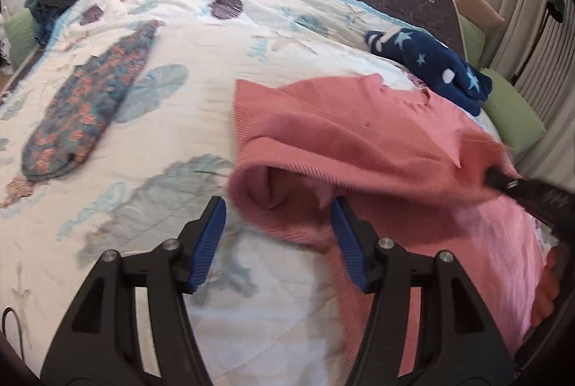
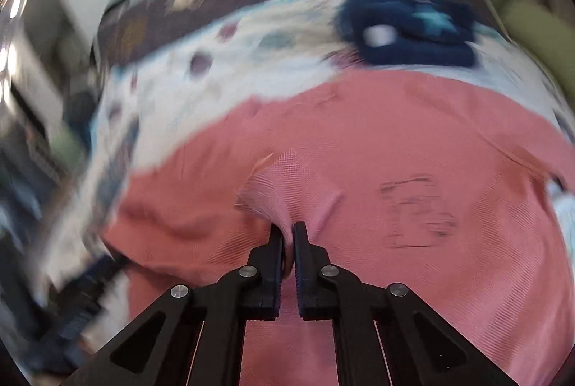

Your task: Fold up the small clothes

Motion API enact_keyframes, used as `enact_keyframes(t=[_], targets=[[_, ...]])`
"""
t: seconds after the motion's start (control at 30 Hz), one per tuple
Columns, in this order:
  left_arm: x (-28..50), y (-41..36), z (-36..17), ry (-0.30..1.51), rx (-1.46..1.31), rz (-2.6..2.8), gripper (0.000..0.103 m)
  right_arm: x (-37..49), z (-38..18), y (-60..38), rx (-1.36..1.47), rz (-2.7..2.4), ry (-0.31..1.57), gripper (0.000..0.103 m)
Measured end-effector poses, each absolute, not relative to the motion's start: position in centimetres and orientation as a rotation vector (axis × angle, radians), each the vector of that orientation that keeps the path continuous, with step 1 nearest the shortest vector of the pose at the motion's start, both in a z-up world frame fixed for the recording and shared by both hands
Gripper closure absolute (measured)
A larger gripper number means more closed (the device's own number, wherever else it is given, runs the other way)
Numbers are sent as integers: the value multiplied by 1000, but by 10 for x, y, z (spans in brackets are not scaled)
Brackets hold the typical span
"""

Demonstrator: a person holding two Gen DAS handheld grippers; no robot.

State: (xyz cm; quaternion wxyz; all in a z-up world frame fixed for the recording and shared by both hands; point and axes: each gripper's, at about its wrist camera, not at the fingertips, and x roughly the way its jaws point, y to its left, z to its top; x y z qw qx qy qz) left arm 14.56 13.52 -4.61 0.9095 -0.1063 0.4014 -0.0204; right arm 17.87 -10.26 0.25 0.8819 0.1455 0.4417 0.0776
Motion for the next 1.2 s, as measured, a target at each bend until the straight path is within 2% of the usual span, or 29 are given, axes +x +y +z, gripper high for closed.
enact_keyframes(t=[0.1, 0.2, 0.37, 0.43, 0.47, 0.6, 0.67, 0.7, 0.77, 0.8, 0.83, 0.87, 0.93, 1.1, 1.2], targets=[[149, 130, -49, 839, -226, -55, 41, 155, 19, -153, 475, 143, 802, 98], [148, 127, -52, 843, -217, -57, 41, 141, 21, -194, 530, 91, 749, 98], [146, 127, -51, 837, -216, -49, 41, 141, -16, -234, 687, 118, 891, 94], [145, 127, -51, 838, -220, -44, 41, 137, -25, -237, 697, 120, 924, 85], [145, 127, -51, 837, -220, -42, 41, 135, -30, -236, 708, 123, 936, 78], [144, 126, -51, 835, -210, -40, 41, 137, -32, -242, 832, 215, 927, 39], [144, 125, -52, 839, -205, -40, 41, 142, -26, -244, 826, 224, 916, 26], [144, 125, -52, 842, -204, -41, 41, 150, -24, -244, 799, 218, 931, 25], [145, 125, -52, 844, -206, -41, 41, 163, -23, -242, 763, 209, 958, 25], [145, 126, -52, 843, -208, -43, 41, 172, -25, -244, 754, 204, 964, 30], [145, 125, -52, 842, -210, -44, 41, 181, -27, -245, 747, 203, 975, 42], [145, 126, -53, 843, -214, -47, 41, 187, -29, -245, 734, 213, 983, 97], [145, 126, -52, 841, -217, -51, 41, 201, -25, -238, 696, 248, 1008, 99], [141, 121, -46, 814, -189, -69, 41, 206, 43, -226, 553, 274, 775, 99], [140, 119, -46, 815, -148, -48, 41, 221, 57, -233, 479, 211, 745, 99]])
